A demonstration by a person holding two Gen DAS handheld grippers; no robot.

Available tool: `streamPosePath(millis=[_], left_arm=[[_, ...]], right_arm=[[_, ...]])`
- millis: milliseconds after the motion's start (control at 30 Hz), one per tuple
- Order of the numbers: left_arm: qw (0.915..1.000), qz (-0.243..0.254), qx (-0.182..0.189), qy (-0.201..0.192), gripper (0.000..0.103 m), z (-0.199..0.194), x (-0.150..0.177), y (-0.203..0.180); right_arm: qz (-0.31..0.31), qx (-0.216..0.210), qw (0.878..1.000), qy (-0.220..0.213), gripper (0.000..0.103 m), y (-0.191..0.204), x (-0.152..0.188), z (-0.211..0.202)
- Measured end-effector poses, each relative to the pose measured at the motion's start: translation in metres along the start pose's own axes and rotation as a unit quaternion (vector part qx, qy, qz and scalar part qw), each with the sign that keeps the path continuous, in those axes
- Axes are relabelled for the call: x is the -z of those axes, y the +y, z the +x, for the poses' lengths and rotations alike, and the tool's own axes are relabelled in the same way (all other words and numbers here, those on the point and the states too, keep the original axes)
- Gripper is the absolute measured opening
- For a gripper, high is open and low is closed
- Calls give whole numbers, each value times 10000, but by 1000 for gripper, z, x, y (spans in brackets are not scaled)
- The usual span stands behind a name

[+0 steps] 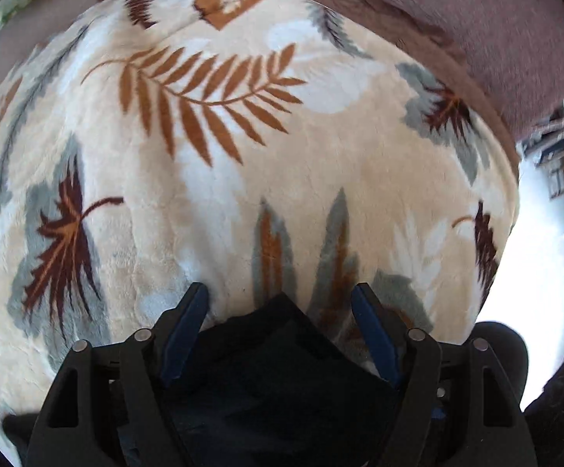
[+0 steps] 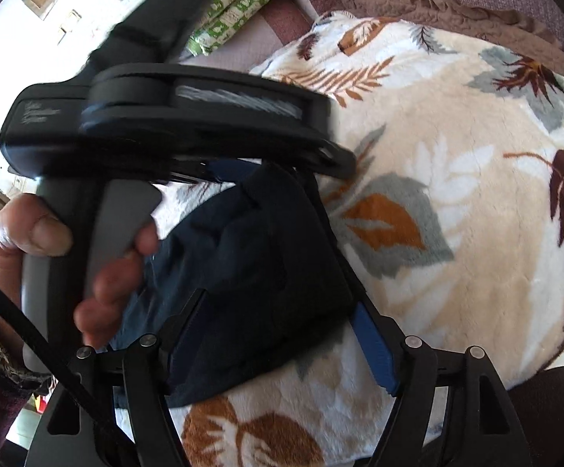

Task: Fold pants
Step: 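Grasp the folded pants edge with the right gripper while the left gripper grasps nearby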

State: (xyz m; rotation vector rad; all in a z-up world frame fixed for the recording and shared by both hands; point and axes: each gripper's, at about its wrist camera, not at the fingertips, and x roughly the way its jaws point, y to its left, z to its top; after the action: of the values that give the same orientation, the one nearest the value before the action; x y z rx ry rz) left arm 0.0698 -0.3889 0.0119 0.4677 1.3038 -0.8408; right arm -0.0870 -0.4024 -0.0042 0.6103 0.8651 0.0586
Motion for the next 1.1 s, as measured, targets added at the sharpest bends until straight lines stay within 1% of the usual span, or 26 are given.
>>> streamPosePath(millis=[33, 67, 100, 133, 167, 233, 367, 533, 600, 700, 800, 933, 1000, 1067, 1100], left_arm=[[9998, 167, -144, 12, 46, 0, 2, -5], [9992, 305, -269, 1, 31, -3, 4, -9], [9993, 310, -225, 12, 23, -5, 5, -9], [9996, 247, -132, 9, 11, -9, 5, -7], [9999, 133, 15, -28, 7, -15, 7, -3], [9997, -38, 181, -180, 7, -26, 12, 3], [9969, -323, 388, -610, 7, -55, 34, 14], [9856, -1016, 706, -1151, 7, -92, 71, 48], [9778, -1371, 839, -1344, 7, -107, 92, 67], [9657, -1847, 921, -1574, 7, -121, 124, 99], [9523, -2340, 1054, -1650, 7, -123, 155, 131], [9351, -2884, 1084, -1749, 8, -124, 194, 165], [9229, -3198, 1130, -1822, 13, -122, 211, 181], [9043, -3553, 1347, -1945, 28, -123, 230, 199], [8946, -3705, 1453, -2032, 32, -124, 239, 205]], right_arm=[[-36, 13, 10000, -74, 78, 2, 0, 1], [-65, -7, 9999, -118, 75, 3, -1, 1], [-96, -34, 9998, -147, 67, 5, -2, 2], [-110, -48, 9998, -137, 41, 5, -4, 3], [-72, -88, 9999, -98, 28, 5, -6, 5], [89, -254, 9996, -82, 27, 2, -9, 5], [-83, -338, 9993, -133, 25, 15, -11, -5], [-572, -566, 9967, -47, 24, 54, -16, -16], [-863, -673, 9940, 50, 24, 79, -14, -14], [-1313, -832, 9876, 233, 24, 112, -7, -11], [-1703, -959, 9796, 465, 24, 142, 5, 0], [-2168, -1029, 9678, 766, 24, 176, 22, 21], [-2361, -1098, 9609, 944, 24, 189, 32, 34], [-2583, -1082, 9538, 1089, 29, 200, 40, 48], [-2673, -1081, 9505, 1161, 30, 204, 44, 54]])
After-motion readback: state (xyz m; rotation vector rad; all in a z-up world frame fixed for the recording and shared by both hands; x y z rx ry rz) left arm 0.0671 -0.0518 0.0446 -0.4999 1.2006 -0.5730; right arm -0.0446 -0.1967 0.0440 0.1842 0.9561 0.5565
